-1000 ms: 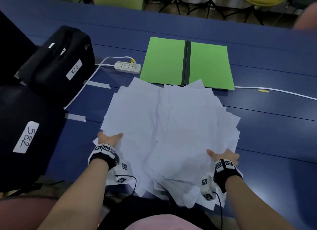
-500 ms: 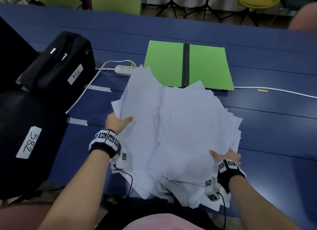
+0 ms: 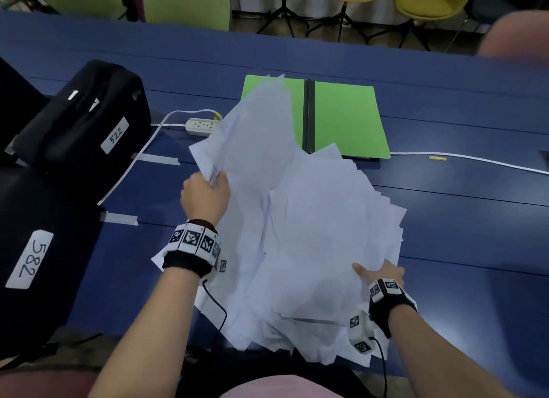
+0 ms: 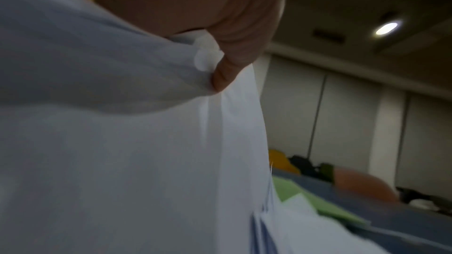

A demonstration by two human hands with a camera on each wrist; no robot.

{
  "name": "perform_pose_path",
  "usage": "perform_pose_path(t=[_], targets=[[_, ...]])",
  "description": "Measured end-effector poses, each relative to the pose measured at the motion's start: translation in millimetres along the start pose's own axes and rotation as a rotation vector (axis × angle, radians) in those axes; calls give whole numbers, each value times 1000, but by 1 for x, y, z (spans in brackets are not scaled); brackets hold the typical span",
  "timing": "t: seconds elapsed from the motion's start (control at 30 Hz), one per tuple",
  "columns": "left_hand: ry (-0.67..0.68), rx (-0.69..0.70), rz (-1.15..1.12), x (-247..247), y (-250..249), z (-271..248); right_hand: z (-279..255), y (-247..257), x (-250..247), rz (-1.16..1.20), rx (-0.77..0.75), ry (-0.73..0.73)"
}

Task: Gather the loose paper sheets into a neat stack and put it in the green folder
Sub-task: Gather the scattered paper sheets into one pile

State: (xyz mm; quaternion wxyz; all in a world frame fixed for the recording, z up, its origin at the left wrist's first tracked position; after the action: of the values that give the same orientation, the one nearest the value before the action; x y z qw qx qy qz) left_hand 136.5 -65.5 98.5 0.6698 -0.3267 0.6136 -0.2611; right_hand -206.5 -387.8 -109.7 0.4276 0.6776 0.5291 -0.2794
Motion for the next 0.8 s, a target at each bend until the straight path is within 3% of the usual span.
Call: perform_pose_path(t=[0.13, 0.27, 0.43, 0.6, 0.8], targets=[[33, 157, -257, -30, -72, -27, 0, -1, 0, 28, -18, 13], [117, 131, -572, -42, -108, -43, 0, 0, 0, 57, -44, 45], [96, 122, -801, -56, -123, -44, 2, -1, -1, 99, -86, 103], [175, 162, -910, -52, -139, -53, 13, -6, -3, 139, -100, 167], [276, -52, -862, 11, -98, -57, 17, -4, -8, 214, -142, 257]])
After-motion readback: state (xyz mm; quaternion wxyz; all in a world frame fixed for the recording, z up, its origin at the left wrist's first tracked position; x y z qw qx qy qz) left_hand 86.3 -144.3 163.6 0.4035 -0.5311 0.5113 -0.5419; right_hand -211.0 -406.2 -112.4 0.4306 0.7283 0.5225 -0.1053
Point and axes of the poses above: each hand's wrist, its own z-axis towards the middle knuckle, its own x-axis out of the palm, y = z × x, the point moved 10 cm from there along z, towards the middle knuckle, and after that the axes turned 7 degrees about -y, right-handed, at the moved point
